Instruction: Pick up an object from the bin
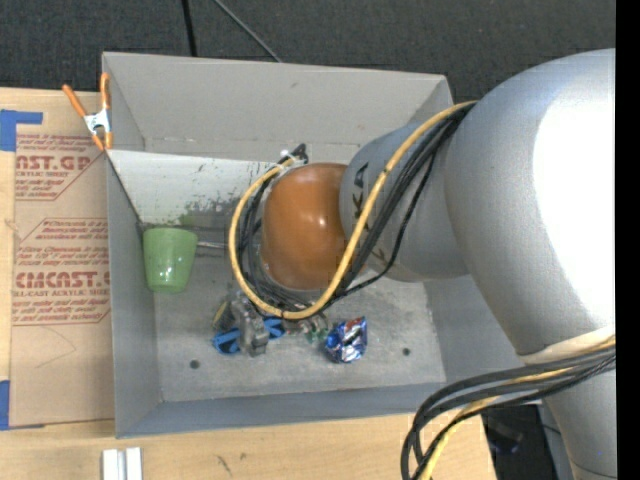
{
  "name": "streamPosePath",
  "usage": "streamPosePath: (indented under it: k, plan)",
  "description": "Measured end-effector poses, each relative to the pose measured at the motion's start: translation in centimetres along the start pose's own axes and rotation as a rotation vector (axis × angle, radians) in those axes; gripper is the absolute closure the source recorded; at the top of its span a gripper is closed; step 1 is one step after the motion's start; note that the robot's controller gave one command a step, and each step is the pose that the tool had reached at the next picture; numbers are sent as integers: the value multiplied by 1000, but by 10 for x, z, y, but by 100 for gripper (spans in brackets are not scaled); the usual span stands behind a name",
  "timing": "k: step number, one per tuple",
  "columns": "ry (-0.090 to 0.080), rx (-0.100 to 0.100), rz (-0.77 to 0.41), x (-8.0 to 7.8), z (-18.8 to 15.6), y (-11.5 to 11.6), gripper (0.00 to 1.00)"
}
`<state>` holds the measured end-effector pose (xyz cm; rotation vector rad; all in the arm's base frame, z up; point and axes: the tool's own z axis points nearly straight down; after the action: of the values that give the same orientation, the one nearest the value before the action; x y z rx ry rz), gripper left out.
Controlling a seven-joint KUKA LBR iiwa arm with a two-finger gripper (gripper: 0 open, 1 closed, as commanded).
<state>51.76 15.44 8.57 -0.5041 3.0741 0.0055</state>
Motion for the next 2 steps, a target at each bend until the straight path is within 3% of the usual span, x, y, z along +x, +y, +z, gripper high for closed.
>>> streamPosePath:
  k: [1, 2]
  plan:
    - [16, 0, -14, -20, -129, -4, 100]
    - [20, -4, -231, -46, -153, 17, 100]
